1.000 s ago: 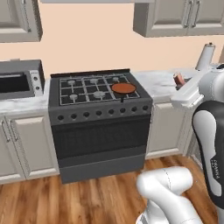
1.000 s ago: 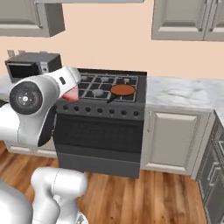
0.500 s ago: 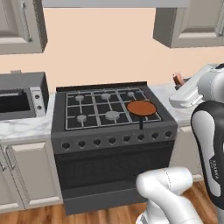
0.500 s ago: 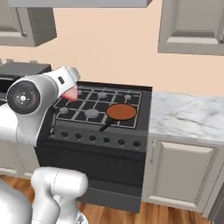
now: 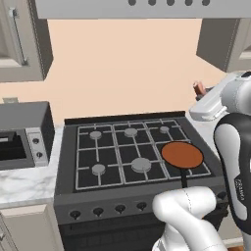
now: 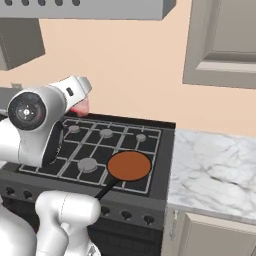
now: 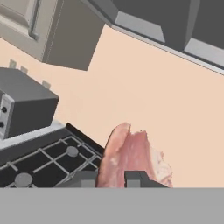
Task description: Retrieve the steak from the fridge and place it on the saucepan with marinade on the stove.
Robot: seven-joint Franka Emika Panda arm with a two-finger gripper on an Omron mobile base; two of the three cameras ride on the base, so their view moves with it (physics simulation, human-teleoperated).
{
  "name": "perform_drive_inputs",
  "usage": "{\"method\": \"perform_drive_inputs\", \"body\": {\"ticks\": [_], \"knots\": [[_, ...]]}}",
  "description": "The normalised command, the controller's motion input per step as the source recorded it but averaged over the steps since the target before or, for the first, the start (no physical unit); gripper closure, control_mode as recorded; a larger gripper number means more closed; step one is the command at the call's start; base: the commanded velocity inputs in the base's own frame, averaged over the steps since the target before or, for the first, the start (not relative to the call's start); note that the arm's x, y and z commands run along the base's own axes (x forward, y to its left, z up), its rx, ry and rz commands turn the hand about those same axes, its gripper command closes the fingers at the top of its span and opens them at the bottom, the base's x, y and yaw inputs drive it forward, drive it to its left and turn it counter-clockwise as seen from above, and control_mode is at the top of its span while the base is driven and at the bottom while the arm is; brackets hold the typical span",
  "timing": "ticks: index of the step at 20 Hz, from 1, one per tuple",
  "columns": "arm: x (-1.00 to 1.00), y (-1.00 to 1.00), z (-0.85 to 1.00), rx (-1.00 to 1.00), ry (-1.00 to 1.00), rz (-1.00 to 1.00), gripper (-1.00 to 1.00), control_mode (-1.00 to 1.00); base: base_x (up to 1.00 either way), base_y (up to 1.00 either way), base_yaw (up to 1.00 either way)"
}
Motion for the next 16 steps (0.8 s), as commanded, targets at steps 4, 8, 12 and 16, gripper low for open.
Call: {"method": "perform_drive_inputs", "body": {"ticks": [4,8,12,16], "knots": [[0.0,0.0,0.0,0.0,0.0,0.0,1.0,1.0,0.92,0.0,0.01],[0.0,0.0,0.0,0.0,0.0,0.0,1.0,1.0,0.47,0.0,0.0],[0.0,0.0,0.0,0.0,0.0,0.0,1.0,1.0,0.28,0.0,0.0],[0.18,0.0,-0.22,0.0,0.07,0.0,1.0,-1.0,0.06,0.0,0.0]]}}
